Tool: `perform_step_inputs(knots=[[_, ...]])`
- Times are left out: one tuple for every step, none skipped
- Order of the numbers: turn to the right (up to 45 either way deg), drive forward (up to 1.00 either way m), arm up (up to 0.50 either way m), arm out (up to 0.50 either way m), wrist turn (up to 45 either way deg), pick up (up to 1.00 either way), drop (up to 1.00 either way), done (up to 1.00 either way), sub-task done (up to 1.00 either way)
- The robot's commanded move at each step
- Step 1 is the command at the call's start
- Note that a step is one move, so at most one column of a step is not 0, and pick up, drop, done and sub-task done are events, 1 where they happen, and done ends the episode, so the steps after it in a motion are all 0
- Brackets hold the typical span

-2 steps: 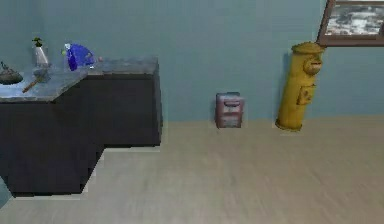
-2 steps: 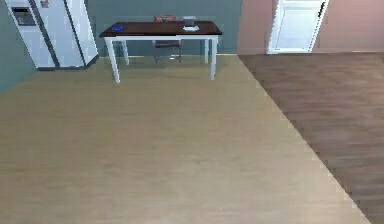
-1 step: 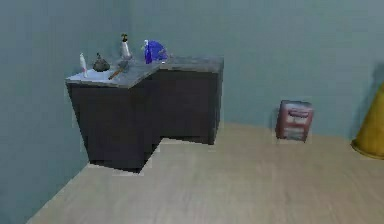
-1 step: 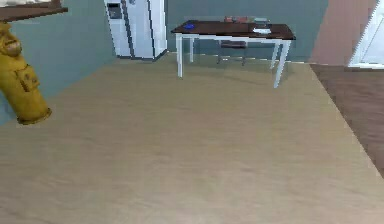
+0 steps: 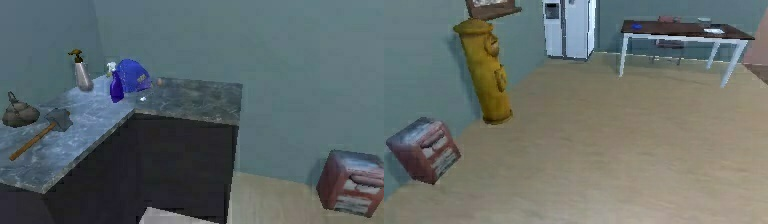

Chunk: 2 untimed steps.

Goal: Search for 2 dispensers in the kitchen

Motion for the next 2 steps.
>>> perform_step_inputs(knots=[[-6.0, 0.00, 0.00, 0.00, 0.0, 0.00, 0.00, 0.00, 0.00], [0.0, 0.20, 0.00, 0.00, 0.0, 0.00, 0.00, 0.00, 0.00]])
